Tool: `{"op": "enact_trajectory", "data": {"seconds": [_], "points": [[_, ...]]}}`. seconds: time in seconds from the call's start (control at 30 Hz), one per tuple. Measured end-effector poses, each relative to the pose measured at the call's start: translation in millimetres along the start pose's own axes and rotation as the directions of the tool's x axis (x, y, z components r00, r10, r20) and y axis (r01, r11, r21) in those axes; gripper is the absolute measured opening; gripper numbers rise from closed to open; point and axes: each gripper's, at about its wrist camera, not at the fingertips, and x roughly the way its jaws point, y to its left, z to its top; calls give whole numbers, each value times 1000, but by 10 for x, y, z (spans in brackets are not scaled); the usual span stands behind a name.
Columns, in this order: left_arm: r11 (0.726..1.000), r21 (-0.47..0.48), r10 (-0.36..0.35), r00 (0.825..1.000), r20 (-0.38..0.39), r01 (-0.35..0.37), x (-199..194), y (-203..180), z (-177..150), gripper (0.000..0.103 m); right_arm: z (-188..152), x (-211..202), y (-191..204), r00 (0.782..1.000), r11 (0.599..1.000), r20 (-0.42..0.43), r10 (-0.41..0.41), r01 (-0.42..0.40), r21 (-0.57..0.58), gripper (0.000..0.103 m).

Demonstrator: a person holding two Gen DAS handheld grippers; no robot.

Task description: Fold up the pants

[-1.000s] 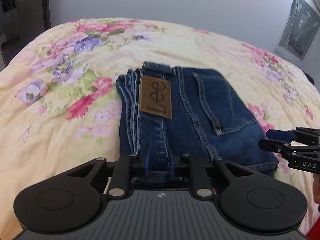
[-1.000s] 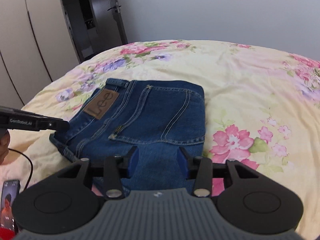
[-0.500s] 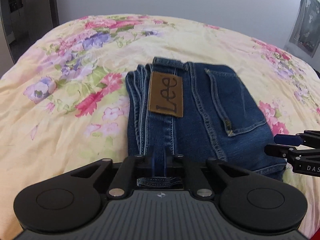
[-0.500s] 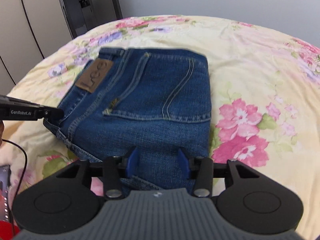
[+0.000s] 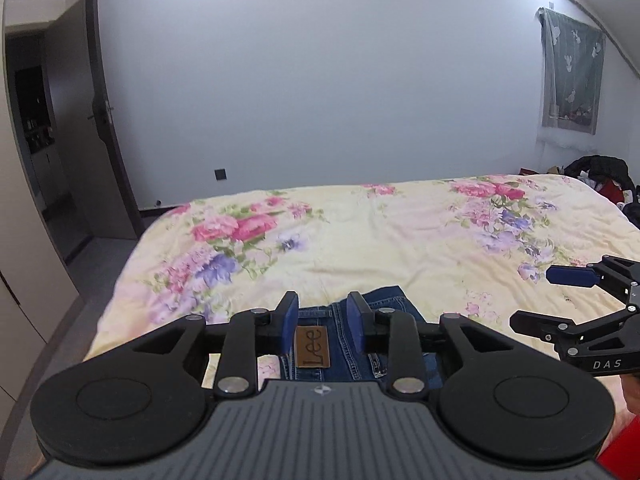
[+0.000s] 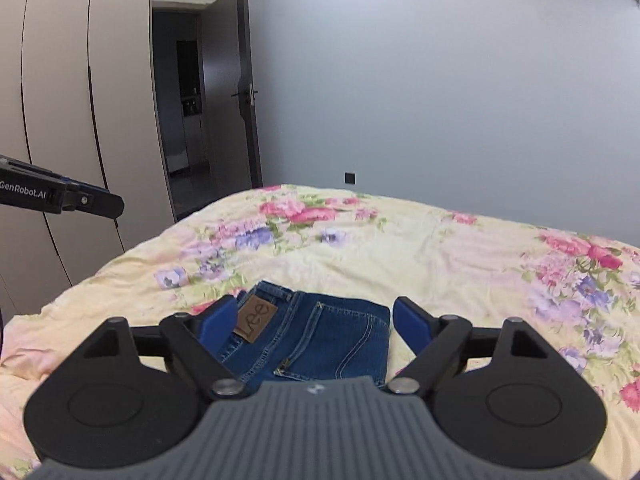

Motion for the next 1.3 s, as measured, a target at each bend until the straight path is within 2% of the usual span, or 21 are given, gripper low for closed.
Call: {"op": "enact_trajectory", "data": {"seconds": [0.07,0.13,0.17,0.23,0.3,0.5,0.63,0.8,1.03,1.3], "points": [[999,1,46,999,28,-46,-200,-97,-43,35,8,-214,46,1000,1000,14,2,-2,6,81],[999,-21,48,998,44,-47,-329,-173,-138,45,-50,-427,91,999,1000,29,-12,12,28,82],[998,-38,56,997,49,-54,-368,-214,-200,54,-96,-524,109,999,999,37,-22,21,37,82],[995,-51,83,996,43,-81,-416,-310,-327,57,-200,-690,144,998,998,52,-36,34,47,82],[992,-55,112,993,30,-110,-448,-402,-457,69,-330,-870,190,996,997,70,-58,55,52,82],[985,-90,151,988,26,-148,-588,-607,-913,84,-684,-1137,292,994,995,73,-80,74,72,82],[974,-112,196,981,-4,-195,-588,-670,-1159,86,-920,-1179,401,988,991,77,-134,132,38,82],[963,-140,231,973,-19,-232,-537,-702,-1402,87,-1151,-1116,491,987,989,70,-147,145,35,82],[963,-184,184,979,-91,-198,-217,-750,-1640,87,-1392,-848,463,986,984,-10,-169,169,57,82],[971,-161,154,976,-156,-179,183,-860,-1825,87,-1616,-394,336,976,976,-111,-189,199,88,82]]}}
